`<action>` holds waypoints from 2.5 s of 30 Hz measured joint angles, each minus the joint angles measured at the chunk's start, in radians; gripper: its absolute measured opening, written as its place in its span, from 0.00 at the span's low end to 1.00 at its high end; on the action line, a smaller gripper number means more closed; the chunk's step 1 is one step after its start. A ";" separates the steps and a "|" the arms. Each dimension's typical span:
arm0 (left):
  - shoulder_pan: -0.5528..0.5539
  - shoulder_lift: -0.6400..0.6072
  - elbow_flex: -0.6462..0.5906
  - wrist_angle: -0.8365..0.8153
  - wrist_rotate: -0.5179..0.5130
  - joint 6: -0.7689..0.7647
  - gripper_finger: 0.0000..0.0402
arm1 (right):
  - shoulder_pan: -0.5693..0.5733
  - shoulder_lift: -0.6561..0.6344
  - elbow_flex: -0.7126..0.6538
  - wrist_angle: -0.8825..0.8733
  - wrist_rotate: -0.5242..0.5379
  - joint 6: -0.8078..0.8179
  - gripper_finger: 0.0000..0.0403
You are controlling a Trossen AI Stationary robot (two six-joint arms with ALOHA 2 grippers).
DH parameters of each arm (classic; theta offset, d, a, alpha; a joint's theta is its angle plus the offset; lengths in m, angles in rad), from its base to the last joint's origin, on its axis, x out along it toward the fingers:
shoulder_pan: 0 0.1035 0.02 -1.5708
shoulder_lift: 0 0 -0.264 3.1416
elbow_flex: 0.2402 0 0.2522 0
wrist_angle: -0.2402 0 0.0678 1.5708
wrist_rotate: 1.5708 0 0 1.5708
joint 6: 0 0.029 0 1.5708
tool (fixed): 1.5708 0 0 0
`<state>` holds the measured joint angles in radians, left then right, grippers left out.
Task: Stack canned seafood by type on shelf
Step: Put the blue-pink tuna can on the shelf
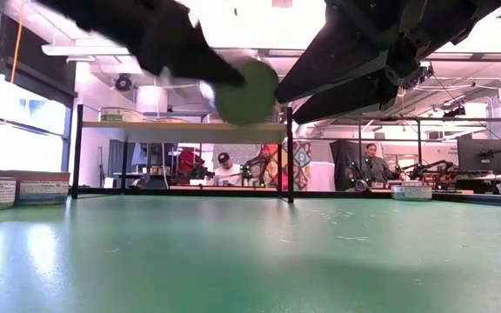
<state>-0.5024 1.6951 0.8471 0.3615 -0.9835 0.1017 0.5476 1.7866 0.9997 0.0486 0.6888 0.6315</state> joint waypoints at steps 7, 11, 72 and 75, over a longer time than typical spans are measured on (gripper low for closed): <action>-0.068 -0.215 0.000 -0.100 -0.097 0.209 0.42 | 0.000 0.000 0.000 -0.001 0.000 -0.001 0.69; -0.064 -0.308 0.001 -0.103 -0.188 0.406 0.42 | 0.000 0.000 0.000 0.000 0.000 -0.001 0.69; 0.750 -0.358 0.001 -0.387 0.561 0.574 0.73 | -0.013 0.000 0.000 -0.007 0.000 -0.007 0.69; 0.768 -0.358 0.001 -0.353 0.556 0.561 0.75 | -0.013 0.000 0.000 -0.007 0.000 -0.007 0.69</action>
<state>0.2659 1.3373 0.8478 0.0087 -0.4273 0.6630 0.5346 1.7867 0.9997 0.0418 0.6891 0.6247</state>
